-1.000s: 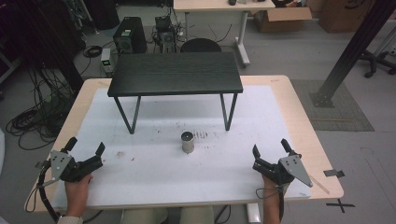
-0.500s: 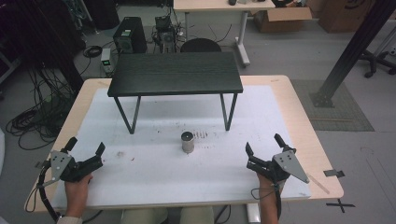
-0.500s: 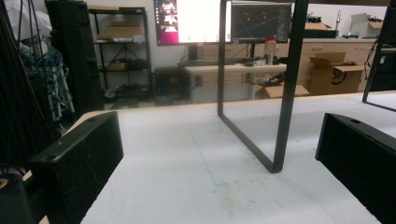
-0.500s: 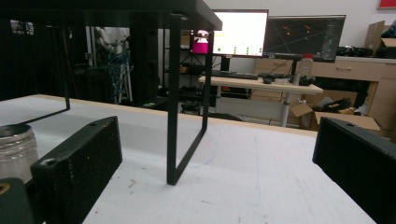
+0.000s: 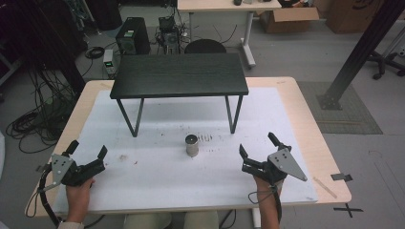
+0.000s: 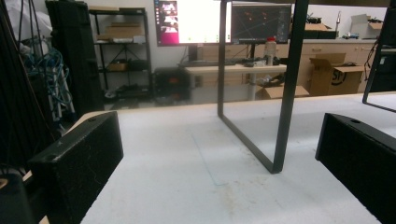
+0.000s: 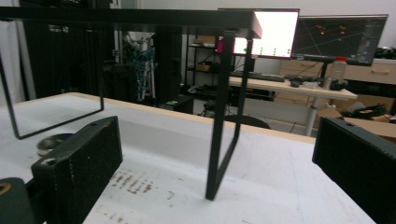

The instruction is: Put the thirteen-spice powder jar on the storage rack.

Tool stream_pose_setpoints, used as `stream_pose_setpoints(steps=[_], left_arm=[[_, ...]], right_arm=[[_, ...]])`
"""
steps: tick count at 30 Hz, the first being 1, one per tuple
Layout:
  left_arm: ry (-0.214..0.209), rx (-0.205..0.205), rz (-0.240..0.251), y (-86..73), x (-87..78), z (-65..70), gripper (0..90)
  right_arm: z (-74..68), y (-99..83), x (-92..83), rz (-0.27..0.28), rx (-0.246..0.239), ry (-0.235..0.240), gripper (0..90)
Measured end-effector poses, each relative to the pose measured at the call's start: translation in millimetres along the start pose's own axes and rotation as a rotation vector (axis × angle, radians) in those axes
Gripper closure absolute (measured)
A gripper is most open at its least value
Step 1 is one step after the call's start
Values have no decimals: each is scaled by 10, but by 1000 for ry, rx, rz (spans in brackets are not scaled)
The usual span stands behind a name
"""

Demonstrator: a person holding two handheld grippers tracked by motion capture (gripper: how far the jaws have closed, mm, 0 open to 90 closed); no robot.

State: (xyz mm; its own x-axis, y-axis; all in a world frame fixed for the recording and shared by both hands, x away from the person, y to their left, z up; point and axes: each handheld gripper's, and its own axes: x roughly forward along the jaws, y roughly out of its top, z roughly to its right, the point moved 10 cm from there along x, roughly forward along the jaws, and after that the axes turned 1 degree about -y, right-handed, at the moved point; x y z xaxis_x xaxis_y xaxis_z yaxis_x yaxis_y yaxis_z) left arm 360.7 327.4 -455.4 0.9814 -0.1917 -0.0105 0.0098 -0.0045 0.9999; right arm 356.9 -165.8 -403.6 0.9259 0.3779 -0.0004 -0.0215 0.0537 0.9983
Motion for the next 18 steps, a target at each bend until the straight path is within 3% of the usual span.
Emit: stream_pose_setpoints(steps=[18], left_arm=[[0,0,0,0,0,1,4]], right_arm=[[-495,61,258,-9,-4,139,12]])
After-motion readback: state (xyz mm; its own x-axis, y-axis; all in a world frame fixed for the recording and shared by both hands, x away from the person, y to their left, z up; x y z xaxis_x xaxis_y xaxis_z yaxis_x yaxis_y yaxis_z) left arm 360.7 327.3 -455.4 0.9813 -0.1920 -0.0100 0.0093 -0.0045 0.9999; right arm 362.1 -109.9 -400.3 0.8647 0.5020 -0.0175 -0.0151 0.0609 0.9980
